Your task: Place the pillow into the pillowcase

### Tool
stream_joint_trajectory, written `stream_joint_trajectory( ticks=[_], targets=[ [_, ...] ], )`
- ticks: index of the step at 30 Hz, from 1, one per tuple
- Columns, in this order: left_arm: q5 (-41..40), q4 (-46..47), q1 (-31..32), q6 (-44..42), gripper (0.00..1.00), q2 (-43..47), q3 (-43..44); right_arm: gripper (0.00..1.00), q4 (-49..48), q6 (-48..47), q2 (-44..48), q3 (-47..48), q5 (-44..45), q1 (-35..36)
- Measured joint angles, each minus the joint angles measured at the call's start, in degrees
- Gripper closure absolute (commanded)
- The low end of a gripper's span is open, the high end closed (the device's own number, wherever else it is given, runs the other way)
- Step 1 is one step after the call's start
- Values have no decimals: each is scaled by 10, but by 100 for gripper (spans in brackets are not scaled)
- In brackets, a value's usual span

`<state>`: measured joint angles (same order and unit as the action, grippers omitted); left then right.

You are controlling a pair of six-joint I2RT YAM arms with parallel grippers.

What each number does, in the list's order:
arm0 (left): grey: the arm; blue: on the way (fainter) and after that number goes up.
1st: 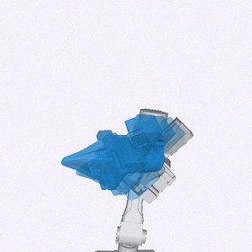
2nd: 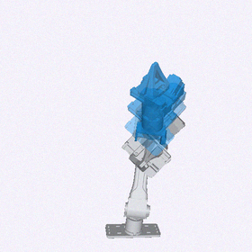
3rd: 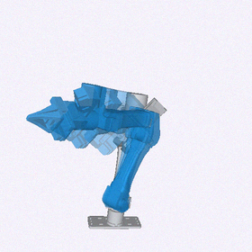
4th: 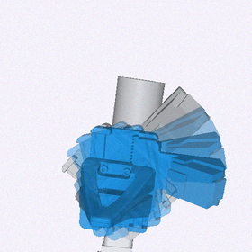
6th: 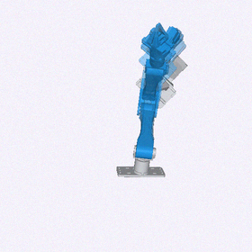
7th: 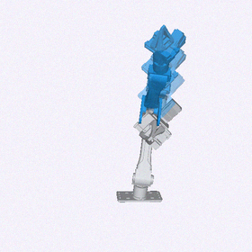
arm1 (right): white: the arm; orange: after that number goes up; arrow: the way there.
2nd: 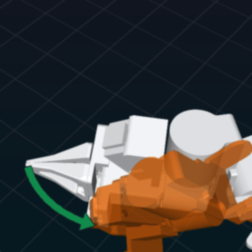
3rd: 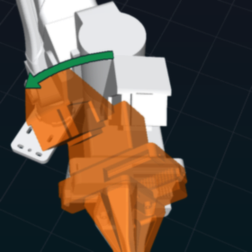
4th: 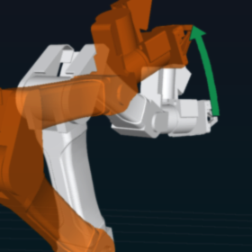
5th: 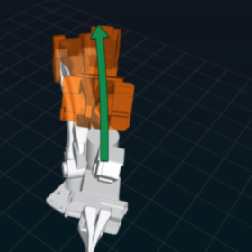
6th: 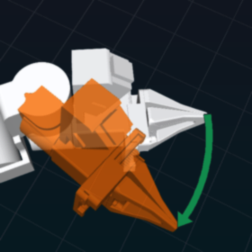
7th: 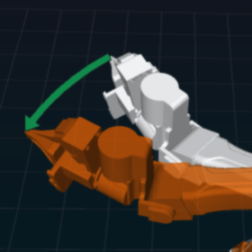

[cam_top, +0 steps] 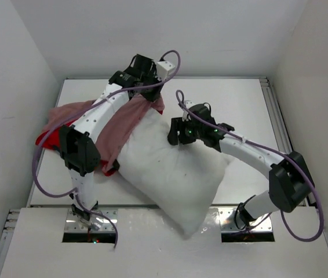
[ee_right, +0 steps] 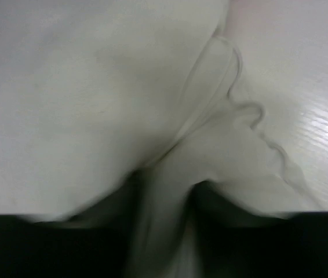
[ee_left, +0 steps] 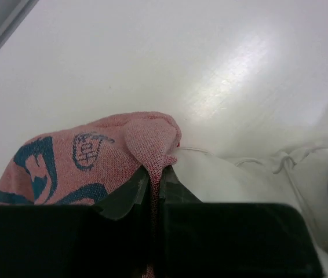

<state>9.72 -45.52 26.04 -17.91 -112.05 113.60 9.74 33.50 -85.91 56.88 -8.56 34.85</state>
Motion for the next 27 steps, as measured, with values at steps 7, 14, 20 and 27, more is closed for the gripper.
stream_joint_trajectory(
  ticks=[7, 14, 20, 27],
  targets=[
    [21, 10, 46, -37, 100, 64, -70, 1, -8, 6, 36, 5, -49, -74],
    [19, 39, 54, -21, 100, 67, -89, 2, -78, 30, -35, 18, -111, -86],
    [23, 46, 54, -1, 100, 68, -89, 100, -168, 92, -77, -46, -157, -33],
    [48, -10, 55, 4, 100, 68, -40, 100, -252, 198, -105, -16, -200, -38]
  ],
)
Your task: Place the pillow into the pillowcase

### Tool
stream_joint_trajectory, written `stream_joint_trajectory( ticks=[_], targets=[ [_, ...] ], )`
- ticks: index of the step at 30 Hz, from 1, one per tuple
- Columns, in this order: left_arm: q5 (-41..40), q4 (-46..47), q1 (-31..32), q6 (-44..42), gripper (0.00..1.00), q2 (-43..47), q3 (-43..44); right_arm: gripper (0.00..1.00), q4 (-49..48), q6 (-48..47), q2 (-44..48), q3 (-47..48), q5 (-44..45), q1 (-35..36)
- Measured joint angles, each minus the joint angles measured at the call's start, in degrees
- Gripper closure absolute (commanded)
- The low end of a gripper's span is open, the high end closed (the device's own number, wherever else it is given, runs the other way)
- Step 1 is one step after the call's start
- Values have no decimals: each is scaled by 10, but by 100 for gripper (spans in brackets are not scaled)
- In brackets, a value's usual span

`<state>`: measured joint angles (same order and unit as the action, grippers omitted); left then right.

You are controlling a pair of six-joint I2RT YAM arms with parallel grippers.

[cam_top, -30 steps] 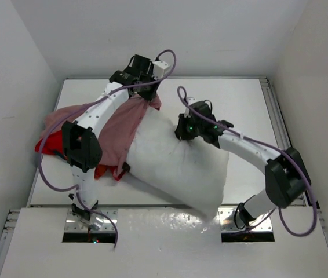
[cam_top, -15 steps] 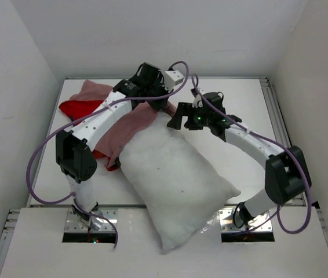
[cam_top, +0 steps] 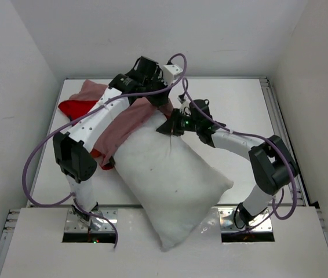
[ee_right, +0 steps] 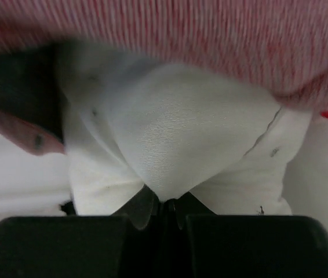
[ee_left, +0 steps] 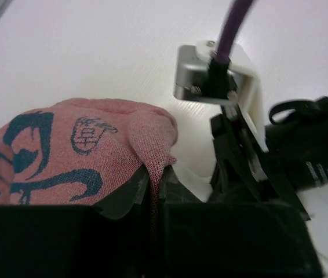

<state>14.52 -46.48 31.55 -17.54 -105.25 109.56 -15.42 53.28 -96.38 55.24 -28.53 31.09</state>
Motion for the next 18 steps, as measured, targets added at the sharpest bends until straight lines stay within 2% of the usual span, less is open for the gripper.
stream_joint_trajectory(
  ticks=[2, 9, 13, 18],
  targets=[
    [19, -21, 0, -8, 100, 0, 30, 100, -35, 30, 3, 10, 4, -8],
    [120, -57, 5, -60, 100, 9, 145, 100, -134, 107, 67, 35, 96, -48],
    [131, -51, 19, -82, 100, 26, 140, 100, -183, 139, 82, 45, 153, -57],
    [114, -16, 29, -113, 100, 35, 72, 100, -191, 164, 82, 33, 201, -56]
  ],
)
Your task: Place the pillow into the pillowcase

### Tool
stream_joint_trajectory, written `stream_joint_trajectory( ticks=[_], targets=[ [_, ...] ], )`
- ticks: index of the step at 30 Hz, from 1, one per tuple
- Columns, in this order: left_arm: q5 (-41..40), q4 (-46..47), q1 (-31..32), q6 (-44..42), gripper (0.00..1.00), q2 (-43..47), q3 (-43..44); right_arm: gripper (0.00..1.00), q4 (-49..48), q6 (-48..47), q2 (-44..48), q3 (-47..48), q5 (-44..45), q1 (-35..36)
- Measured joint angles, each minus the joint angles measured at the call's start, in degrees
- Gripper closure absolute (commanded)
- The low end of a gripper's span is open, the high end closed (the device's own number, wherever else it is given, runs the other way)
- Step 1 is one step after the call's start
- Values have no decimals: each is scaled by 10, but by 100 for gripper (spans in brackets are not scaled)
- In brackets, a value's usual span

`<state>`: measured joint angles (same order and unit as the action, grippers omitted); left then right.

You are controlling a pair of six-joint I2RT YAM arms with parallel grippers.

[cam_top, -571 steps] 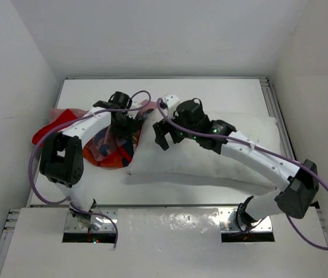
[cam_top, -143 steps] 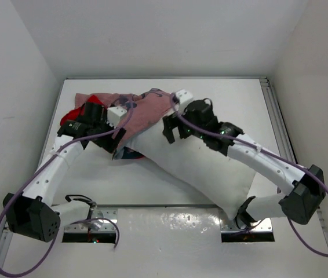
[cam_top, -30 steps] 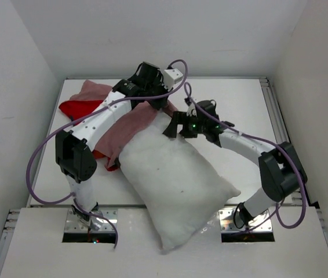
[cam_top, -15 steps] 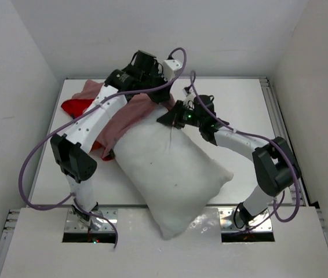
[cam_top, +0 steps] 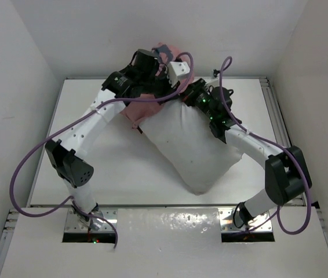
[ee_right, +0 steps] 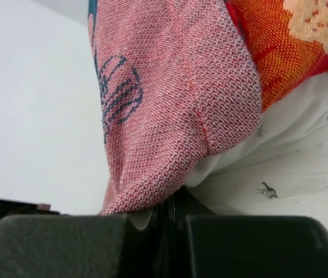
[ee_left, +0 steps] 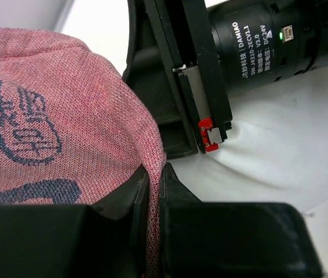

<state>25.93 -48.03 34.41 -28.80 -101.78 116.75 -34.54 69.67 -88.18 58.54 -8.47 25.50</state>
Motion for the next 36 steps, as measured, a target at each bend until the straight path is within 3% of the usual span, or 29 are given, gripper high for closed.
stream_joint_trajectory(
  ticks=[6, 7, 8, 9, 10, 12, 18, 21, 22, 23, 24, 25, 26, 27, 28, 29, 30, 32, 36],
  targets=[
    [-10, 9, 22, -10, 81, -11, -48, 100, 21, 32, 0, -53, 57, 4],
    [-10, 15, 31, -16, 59, -11, -63, 97, 26, 43, -3, -67, 62, -1],
    [-12, 26, 39, -18, 34, -11, -81, 74, 35, 49, -6, -74, 64, -6],
    [-15, 33, 42, -21, 25, -11, -94, 58, 51, 54, -10, -75, 65, -13],
    [-16, 42, 43, -10, 19, -11, -110, 32, 63, 51, -15, -73, 68, -20],
    [-27, 56, 40, 1, 0, -15, -128, 1, 140, 28, -26, -43, 71, -40],
    [-78, 67, -2, 34, 0, -14, -120, 1, 428, -136, -102, 177, 71, -112],
    [-109, 58, -30, 42, 0, 5, -129, 8, 505, -204, -97, 198, 47, -155],
    [-118, 60, -40, 43, 0, 19, -142, 29, 530, -226, -93, 197, 35, -169],
    [-129, 63, -53, 47, 3, 39, -166, 44, 548, -251, -88, 192, 25, -181],
    [-138, 64, -67, 49, 14, 62, -195, 68, 564, -272, -80, 184, 18, -188],
    [-145, 62, -77, 50, 18, 83, -223, 89, 583, -291, -69, 176, 18, -189],
    [-153, 59, -89, 51, 22, 103, -252, 97, 602, -310, -57, 170, 19, -187],
    [-162, 60, -98, 49, 24, 122, -283, 92, 620, -324, -43, 165, 24, -181],
    [-169, 58, -102, 47, 24, 135, -308, 77, 635, -333, -28, 162, 33, -175],
    [-175, 55, -103, 45, 21, 145, -336, 34, 647, -344, -9, 158, 48, -167],
    [-177, 54, -101, 44, 19, 150, -356, 21, 654, -353, 12, 152, 58, -159],
    [-182, 53, -92, 42, 13, 153, -392, 1, 658, -385, 58, 137, 80, -145],
    [-186, 59, -82, 40, 9, 149, -430, 1, 656, -432, 138, 104, 106, -82]
  ],
)
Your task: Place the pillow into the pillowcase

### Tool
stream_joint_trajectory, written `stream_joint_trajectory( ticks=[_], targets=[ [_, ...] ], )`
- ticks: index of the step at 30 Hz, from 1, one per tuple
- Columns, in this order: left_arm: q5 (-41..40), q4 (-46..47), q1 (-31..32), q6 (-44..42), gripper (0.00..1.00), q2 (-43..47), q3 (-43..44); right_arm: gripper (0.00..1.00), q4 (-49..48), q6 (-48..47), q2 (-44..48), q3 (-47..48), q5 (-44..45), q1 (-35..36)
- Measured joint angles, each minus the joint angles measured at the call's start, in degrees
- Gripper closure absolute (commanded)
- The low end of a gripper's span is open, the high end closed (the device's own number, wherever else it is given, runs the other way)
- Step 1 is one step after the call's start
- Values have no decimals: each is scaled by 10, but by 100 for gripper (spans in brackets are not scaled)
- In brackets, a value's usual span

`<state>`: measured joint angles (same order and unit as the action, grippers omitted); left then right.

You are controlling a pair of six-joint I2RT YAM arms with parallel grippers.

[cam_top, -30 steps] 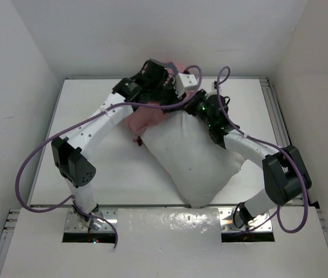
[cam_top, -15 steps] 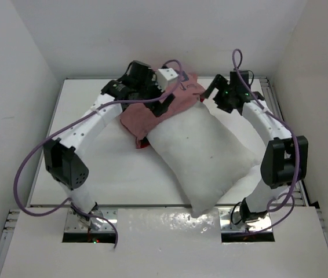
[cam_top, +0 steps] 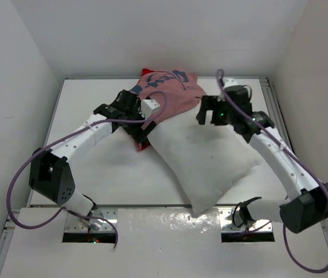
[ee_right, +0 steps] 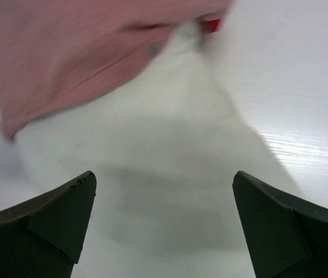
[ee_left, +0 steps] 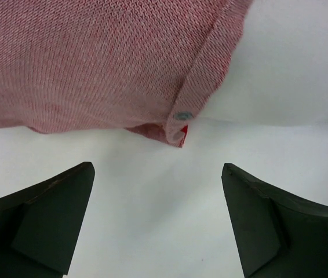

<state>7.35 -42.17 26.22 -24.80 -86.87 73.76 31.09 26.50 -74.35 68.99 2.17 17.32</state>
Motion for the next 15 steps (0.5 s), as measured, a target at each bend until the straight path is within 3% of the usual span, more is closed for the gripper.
stream_joint_trajectory(
  ticks=[4, 7, 8, 9, 10, 11, 12, 13, 15],
  targets=[
    [-16, 38, 5, 0, 14, -31, -11, 1, -5, -45, -1, -19, 29, 126],
    [-40, 73, 9, 6, 27, -71, -14, 1, -7, -56, -63, -26, 55, 188],
    [-45, 84, 10, 8, 39, -83, -14, 1, -13, -56, -84, -31, 62, 199],
    [-44, 94, 10, 11, 47, -94, -14, 13, -24, -52, -106, -38, 67, 207],
    [-42, 102, 11, 16, 70, -101, -14, 26, -31, -44, -128, -44, 69, 209],
    [-36, 106, 11, 16, 84, -104, -13, 43, -38, -34, -147, -44, 68, 209],
    [-23, 107, 12, 19, 96, -108, -10, 65, -48, -21, -168, -42, 59, 202],
    [-14, 106, 15, 23, 100, -110, -7, 99, -60, -11, -183, -42, 47, 193],
    [5, 101, 20, 22, 100, -112, 9, 100, -91, 27, -196, -45, 10, 172]
  ],
)
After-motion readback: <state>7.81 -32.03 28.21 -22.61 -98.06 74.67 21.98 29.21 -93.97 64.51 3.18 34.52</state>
